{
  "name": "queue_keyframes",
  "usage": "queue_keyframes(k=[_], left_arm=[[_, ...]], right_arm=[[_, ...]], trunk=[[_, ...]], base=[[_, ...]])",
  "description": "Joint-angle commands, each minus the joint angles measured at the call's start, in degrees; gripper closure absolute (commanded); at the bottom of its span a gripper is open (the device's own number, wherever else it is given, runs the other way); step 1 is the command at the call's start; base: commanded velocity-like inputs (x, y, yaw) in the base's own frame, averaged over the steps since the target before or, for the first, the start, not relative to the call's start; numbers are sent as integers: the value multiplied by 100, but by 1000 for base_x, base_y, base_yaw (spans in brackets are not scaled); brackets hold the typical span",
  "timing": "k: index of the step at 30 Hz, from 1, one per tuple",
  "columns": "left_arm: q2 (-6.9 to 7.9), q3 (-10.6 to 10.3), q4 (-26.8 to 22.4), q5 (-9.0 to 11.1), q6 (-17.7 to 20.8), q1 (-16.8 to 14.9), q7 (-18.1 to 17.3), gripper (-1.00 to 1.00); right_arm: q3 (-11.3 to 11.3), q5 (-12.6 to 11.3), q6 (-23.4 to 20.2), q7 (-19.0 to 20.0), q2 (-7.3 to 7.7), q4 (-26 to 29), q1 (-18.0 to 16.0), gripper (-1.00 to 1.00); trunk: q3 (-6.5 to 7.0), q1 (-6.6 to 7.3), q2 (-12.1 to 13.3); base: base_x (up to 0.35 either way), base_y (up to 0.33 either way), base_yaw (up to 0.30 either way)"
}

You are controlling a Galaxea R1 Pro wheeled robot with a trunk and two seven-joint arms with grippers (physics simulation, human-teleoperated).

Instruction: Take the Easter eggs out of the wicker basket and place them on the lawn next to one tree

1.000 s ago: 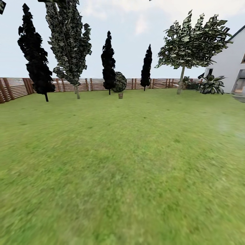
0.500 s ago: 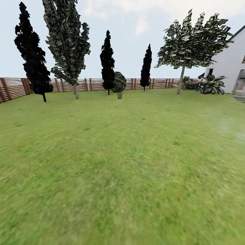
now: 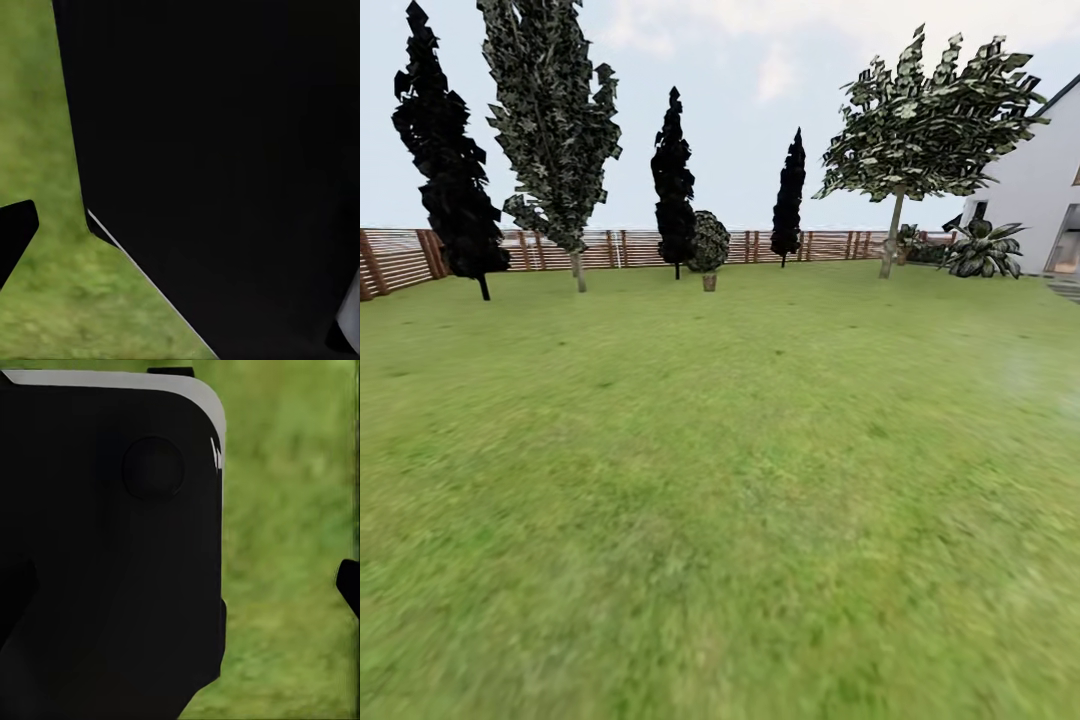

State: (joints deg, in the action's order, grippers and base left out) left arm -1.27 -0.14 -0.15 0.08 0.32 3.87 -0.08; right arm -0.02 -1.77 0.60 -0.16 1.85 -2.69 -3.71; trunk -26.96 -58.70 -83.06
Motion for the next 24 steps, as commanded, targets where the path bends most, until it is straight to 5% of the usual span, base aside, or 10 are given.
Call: queue_keyframes(k=[1, 24], left_arm=[[-2, 1, -2, 1, 3, -1, -1, -100], [3, 7, -1, 1, 3, -1, -1, -100]], right_arm=[[2, -17, 5, -5, 0, -12, -7, -100], [8, -21, -16, -2, -109, -7, -7, -100]], trunk=[[-4, -3, -2], [-4, -3, -2]], base=[[313, -187, 0], [313, -187, 0]])
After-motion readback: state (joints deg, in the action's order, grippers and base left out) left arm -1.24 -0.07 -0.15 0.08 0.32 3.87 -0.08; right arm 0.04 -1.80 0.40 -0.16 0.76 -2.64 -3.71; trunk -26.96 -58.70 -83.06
